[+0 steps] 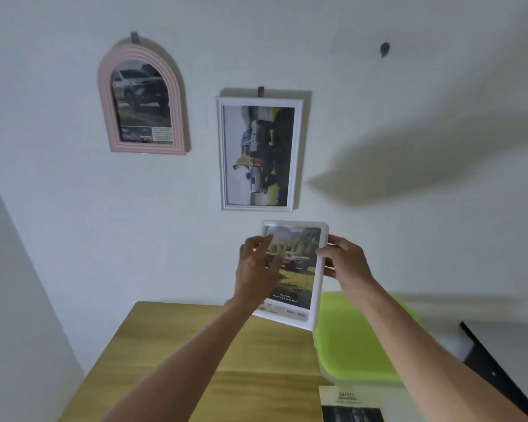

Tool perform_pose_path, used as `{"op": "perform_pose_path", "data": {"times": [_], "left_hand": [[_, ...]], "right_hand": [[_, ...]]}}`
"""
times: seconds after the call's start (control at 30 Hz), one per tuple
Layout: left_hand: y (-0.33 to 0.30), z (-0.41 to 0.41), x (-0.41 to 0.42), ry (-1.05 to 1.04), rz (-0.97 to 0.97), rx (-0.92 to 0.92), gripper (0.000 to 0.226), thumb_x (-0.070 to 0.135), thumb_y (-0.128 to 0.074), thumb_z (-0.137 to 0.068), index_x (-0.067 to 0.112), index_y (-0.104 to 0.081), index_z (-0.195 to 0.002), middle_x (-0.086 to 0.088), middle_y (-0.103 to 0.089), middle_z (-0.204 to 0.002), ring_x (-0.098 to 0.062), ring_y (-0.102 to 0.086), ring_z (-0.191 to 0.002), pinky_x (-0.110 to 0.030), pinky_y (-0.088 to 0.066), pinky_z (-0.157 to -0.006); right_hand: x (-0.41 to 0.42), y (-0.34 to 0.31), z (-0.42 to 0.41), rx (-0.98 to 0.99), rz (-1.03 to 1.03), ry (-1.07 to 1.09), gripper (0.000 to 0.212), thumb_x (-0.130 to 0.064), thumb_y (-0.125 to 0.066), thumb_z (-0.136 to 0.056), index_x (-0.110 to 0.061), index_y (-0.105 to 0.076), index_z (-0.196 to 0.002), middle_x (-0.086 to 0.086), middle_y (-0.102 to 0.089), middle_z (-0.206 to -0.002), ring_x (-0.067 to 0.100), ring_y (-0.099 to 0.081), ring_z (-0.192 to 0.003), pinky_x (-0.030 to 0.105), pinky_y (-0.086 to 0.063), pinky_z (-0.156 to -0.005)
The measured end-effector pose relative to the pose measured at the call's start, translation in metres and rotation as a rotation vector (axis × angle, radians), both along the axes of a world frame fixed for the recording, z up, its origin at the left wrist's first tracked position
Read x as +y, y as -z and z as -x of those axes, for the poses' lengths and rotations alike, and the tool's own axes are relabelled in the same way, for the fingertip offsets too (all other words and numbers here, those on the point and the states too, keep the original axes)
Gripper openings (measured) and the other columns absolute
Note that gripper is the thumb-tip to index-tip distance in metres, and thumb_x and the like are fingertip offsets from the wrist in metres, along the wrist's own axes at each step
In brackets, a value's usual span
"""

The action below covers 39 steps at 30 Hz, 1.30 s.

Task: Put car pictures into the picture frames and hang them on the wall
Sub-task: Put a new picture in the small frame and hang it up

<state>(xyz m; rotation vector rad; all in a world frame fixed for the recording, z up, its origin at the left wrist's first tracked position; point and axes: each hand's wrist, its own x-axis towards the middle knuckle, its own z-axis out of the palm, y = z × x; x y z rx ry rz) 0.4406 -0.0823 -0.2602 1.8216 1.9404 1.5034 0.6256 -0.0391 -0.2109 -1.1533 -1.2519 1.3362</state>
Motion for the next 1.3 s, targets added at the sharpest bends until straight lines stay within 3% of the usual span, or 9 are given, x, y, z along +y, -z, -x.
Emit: {"op": "perform_pose_path", "data": {"times": [0.1,0.23,0.4,0.57,0.7,0.8,0.97,1.17,1.3], "left_hand": [[-0.037,0.001,0.012,-0.018,0.123,-0.111,0.052,0.035,-0.057,-0.096,0.022,-0.043,-0.145,-0.003,-0.052,-0.131,-0.017,-0.054,-0.114,-0.034,-0.051,-0.092],[-0.083,-0.016,0.02,0.13,0.086,-0.296,0.024,0.026,-0.06,-0.095,0.026,-0.067,-0.118,0.006,-0.072,-0.09,-0.004,-0.066,-0.072,-0.012,-0.047,-0.059],[-0.126,-0.04,0.045,0.198,0.003,-0.398,0.018,0.021,-0.071,-0.087,0.029,-0.075,-0.104,0.003,-0.073,-0.082,-0.012,-0.067,-0.076,-0.019,-0.045,-0.067],[-0.165,-0.054,0.093,0.251,-0.05,-0.346,0.021,0.028,-0.073,-0.086,0.028,-0.076,-0.107,-0.001,-0.068,-0.069,-0.014,-0.061,-0.063,-0.025,-0.049,-0.067],[-0.207,-0.068,0.136,0.267,-0.115,-0.325,0.03,0.029,-0.072,-0.087,0.025,-0.066,-0.117,-0.002,-0.076,-0.079,-0.019,-0.07,-0.071,-0.019,-0.055,-0.069],[-0.241,-0.078,0.17,0.251,-0.174,-0.237,0.018,0.031,-0.07,-0.089,0.026,-0.074,-0.106,-0.007,-0.075,-0.079,-0.02,-0.064,-0.064,-0.029,-0.057,-0.07],[-0.286,-0.089,0.211,0.179,-0.269,-0.071,0.016,0.027,-0.064,-0.092,0.019,-0.077,-0.096,-0.006,-0.07,-0.071,-0.027,-0.066,-0.067,-0.028,-0.05,-0.062],[-0.311,-0.092,0.245,0.129,-0.323,-0.029,0.039,0.02,-0.061,-0.093,0.022,-0.06,-0.131,-0.011,-0.071,-0.078,-0.021,-0.062,-0.069,-0.024,-0.043,-0.062],[-0.314,-0.092,0.256,0.068,-0.352,0.059,0.025,0.016,-0.061,-0.091,0.016,-0.067,-0.116,-0.013,-0.068,-0.077,-0.028,-0.062,-0.073,-0.025,-0.044,-0.059]], "right_hand": [[0.006,-0.02,-0.032,0.108,-0.042,-0.045,0.037,0.005,-0.062,-0.084,-0.015,-0.067,-0.116,0.01,-0.067,-0.094,0.03,-0.065,-0.084,0.038,-0.056,-0.068],[0.019,-0.045,-0.067,0.121,-0.13,-0.052,0.035,0.002,-0.061,-0.09,-0.025,-0.068,-0.111,0.005,-0.066,-0.09,0.028,-0.062,-0.087,0.042,-0.053,-0.076],[0.05,-0.078,-0.092,-0.19,-0.386,0.013,0.041,-0.022,-0.06,-0.096,-0.041,-0.057,-0.133,-0.002,-0.067,-0.102,0.019,-0.066,-0.097,0.042,-0.055,-0.089],[0.088,-0.122,-0.116,-0.257,-0.467,-0.043,0.054,-0.018,-0.063,-0.096,-0.045,-0.048,-0.14,0.006,-0.065,-0.103,0.012,-0.067,-0.088,0.026,-0.054,-0.077],[0.127,-0.165,-0.131,-0.191,-0.549,0.07,0.048,-0.008,-0.069,-0.091,-0.041,-0.06,-0.126,0.006,-0.065,-0.098,0.019,-0.068,-0.088,0.038,-0.057,-0.081],[0.162,-0.198,-0.14,-0.159,-0.612,0.17,0.047,-0.012,-0.076,-0.085,-0.037,-0.06,-0.122,0.002,-0.068,-0.098,0.021,-0.069,-0.093,0.038,-0.058,-0.078],[0.209,-0.24,-0.143,-0.188,-0.723,0.279,0.041,-0.017,-0.079,-0.082,-0.05,-0.063,-0.101,-0.004,-0.071,-0.098,0.021,-0.069,-0.097,0.047,-0.058,-0.087],[0.244,-0.253,-0.137,-0.221,-0.772,0.353,0.039,-0.022,-0.077,-0.083,-0.038,-0.065,-0.116,-0.011,-0.068,-0.093,0.018,-0.066,-0.097,0.049,-0.056,-0.091],[0.261,-0.251,-0.134,-0.213,-0.781,0.363,0.042,-0.022,-0.08,-0.081,-0.037,-0.066,-0.118,-0.011,-0.069,-0.092,0.016,-0.067,-0.093,0.048,-0.057,-0.088]]}}
